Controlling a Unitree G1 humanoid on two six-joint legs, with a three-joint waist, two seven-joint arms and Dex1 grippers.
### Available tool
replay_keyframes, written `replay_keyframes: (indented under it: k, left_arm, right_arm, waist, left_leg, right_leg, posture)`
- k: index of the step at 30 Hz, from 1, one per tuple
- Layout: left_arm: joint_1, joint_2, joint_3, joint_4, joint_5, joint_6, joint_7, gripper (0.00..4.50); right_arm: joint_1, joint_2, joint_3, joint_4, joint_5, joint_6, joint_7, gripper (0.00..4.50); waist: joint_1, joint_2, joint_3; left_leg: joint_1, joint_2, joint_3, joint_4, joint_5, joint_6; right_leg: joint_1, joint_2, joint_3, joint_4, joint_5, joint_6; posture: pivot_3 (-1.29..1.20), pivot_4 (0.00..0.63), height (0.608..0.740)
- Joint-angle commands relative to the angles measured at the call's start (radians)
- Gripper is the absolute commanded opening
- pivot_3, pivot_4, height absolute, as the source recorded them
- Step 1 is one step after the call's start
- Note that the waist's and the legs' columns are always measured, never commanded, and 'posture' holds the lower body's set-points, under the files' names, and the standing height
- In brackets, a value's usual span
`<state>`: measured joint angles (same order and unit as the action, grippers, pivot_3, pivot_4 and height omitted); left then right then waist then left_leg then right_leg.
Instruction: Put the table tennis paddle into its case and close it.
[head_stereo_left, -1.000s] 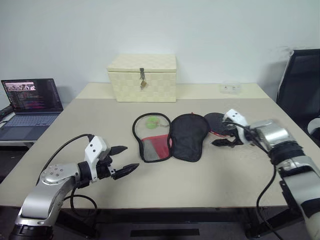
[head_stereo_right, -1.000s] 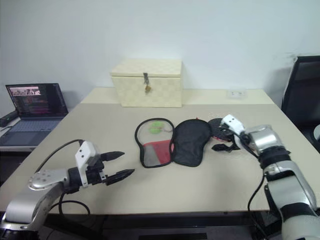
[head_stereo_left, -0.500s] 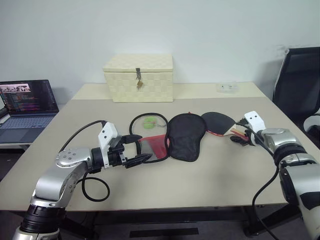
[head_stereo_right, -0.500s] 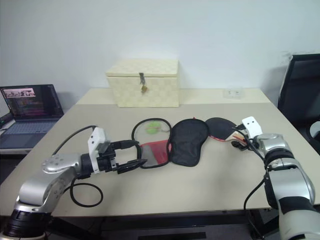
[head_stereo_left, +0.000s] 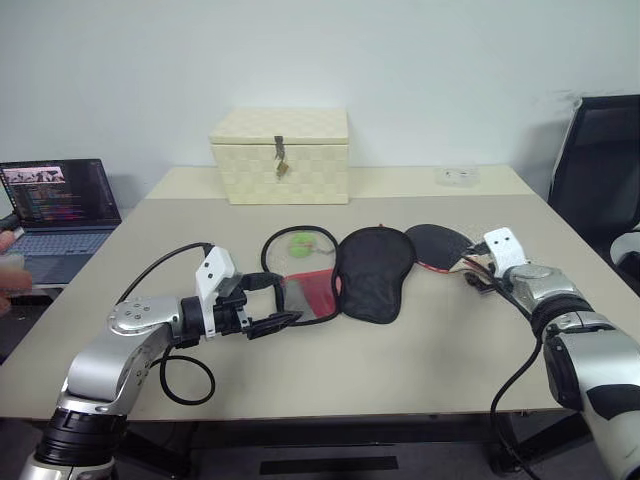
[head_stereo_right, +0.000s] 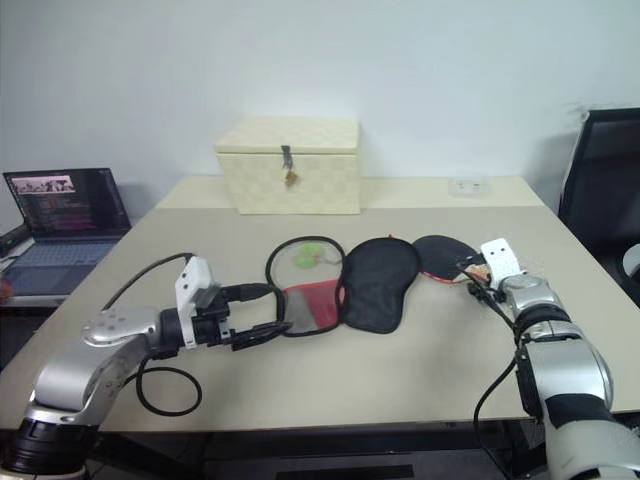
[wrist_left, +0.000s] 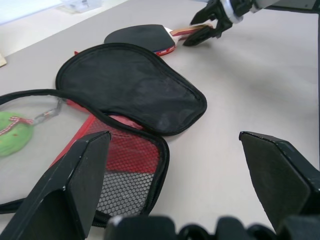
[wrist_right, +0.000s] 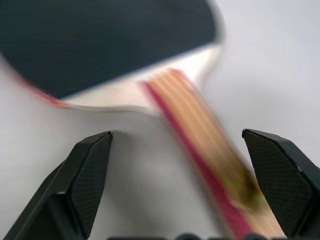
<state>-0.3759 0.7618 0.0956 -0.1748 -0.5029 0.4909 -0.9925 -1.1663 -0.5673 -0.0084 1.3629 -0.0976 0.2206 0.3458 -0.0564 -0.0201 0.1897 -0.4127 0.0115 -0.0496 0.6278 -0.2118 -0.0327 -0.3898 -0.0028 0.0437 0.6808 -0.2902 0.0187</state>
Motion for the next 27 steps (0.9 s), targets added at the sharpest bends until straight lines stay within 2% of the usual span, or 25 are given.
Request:
replay_keyframes:
  k: [1, 8, 15, 19, 25, 27]
  left_arm:
    - [-0.001, 0.022, 0.036, -0.012, 0.001, -0.014, -0.001, 4.5]
    - [-0.014, 0.01, 0.024, 0.005, 0.013, -0.028, -0.001, 4.5]
    - [-0.032, 0.008, 0.012, 0.027, 0.023, -0.045, -0.014, 4.5]
    - [-0.037, 0.01, 0.015, 0.043, 0.027, -0.057, -0.02, 4.5]
    - [-0.047, -0.003, 0.009, 0.065, 0.036, -0.076, -0.022, 4.5]
    - [-0.05, -0.009, 0.006, 0.069, 0.04, -0.08, -0.021, 4.5]
  right_arm:
    - [-0.01, -0.037, -0.011, -0.006, -0.023, 0.007, -0.007, 4.47]
    - [0.028, -0.031, -0.014, -0.008, -0.017, 0.053, 0.15, 4.47]
    - [0.041, -0.026, -0.008, -0.011, -0.024, 0.061, 0.193, 4.47]
    - [0.05, -0.042, 0.039, -0.021, -0.06, 0.065, 0.325, 3.32]
    - [0.05, -0.064, 0.067, -0.046, -0.078, 0.081, 0.43, 1.46]
    - [0.051, -0.067, 0.06, -0.058, -0.074, 0.089, 0.42, 1.45]
  waist:
    - [0.0, 0.0, 0.0]
    - [-0.003, 0.0, 0.0]
    - [-0.004, 0.0, 0.0]
    - [-0.004, 0.0, 0.0]
    - [-0.003, 0.0, 0.0]
    - [-0.003, 0.0, 0.0]
  left_leg:
    - [0.0, 0.0, 0.0, 0.0, 0.0, 0.0]
    - [0.001, 0.0, 0.0, 0.0, 0.0, 0.0]
    - [0.002, 0.001, 0.001, 0.0, 0.0, 0.0]
    - [0.002, 0.001, 0.001, 0.0, 0.0, 0.0]
    - [0.004, 0.001, 0.001, 0.0, 0.0, 0.0]
    - [0.003, 0.001, 0.001, 0.0, 0.0, 0.0]
  right_leg:
    - [0.0, 0.0, 0.0, 0.0, 0.0, 0.0]
    - [0.001, 0.001, 0.0, 0.0, 0.0, 0.0]
    - [0.001, 0.001, 0.001, 0.001, 0.0, 0.0]
    - [0.001, 0.001, 0.001, 0.001, 0.0, 0.0]
    - [0.002, 0.002, 0.001, 0.001, 0.0, 0.0]
    - [0.002, 0.002, 0.001, 0.001, 0.0, 0.0]
  posture:
    - [0.0, 0.15, 0.74]
    - [0.0, 0.15, 0.74]
    - [0.0, 0.15, 0.74]
    - [0.0, 0.15, 0.74]
    - [0.0, 0.15, 0.74]
    - [0.0, 0.15, 0.74]
